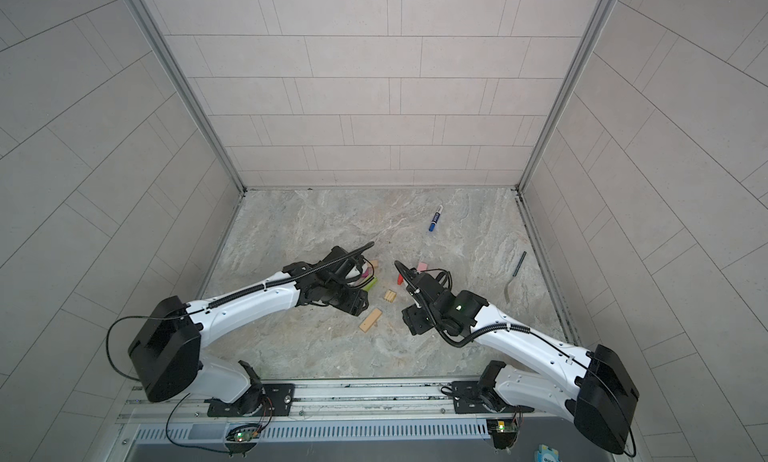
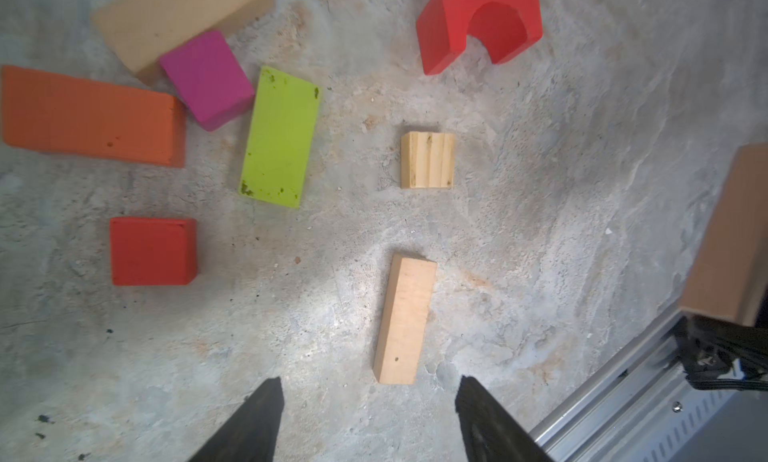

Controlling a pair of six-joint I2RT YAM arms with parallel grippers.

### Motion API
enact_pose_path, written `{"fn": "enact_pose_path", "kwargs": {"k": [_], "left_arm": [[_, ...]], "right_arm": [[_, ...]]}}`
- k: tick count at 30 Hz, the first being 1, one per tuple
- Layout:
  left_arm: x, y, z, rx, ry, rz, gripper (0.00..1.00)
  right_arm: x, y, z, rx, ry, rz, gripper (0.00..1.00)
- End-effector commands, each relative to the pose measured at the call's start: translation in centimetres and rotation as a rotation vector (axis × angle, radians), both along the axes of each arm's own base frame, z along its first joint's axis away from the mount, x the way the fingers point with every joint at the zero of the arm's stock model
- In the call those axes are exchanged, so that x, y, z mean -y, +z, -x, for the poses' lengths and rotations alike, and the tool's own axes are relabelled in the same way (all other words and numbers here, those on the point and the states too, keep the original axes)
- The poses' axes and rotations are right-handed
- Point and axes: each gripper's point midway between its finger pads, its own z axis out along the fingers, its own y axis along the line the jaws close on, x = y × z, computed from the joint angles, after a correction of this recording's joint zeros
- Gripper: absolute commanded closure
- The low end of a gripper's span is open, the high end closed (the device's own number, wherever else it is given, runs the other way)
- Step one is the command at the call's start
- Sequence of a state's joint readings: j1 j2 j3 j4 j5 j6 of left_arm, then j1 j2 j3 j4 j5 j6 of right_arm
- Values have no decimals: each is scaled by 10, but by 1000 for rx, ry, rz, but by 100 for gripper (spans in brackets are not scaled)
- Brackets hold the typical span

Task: Build the wood block tower

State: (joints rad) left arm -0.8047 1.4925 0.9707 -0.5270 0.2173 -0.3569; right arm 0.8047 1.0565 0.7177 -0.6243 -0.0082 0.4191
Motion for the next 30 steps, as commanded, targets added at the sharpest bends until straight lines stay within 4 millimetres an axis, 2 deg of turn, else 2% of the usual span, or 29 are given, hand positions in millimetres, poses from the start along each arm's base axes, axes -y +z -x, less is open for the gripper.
{"fn": "enact_pose_path", "kwargs": {"k": [1,9,14,23,30], "left_arm": [[8,-8,-4,60,6,-56,32],[25,-30,1,53,-17,-118,40],[26,-45,5,31,5,-155,43],[33,-55,8,18,24,-192,45],[30,-62,10,9,42,-224,46]], "right_arm": [[11,2,2,5,-63,9,40],[19,-3,11,-17,-103,-4,40],[24,-2,14,-17,-115,-5,40],[30,0,15,-1,-116,15,39],[31,1,14,4,-118,14,40]]}}
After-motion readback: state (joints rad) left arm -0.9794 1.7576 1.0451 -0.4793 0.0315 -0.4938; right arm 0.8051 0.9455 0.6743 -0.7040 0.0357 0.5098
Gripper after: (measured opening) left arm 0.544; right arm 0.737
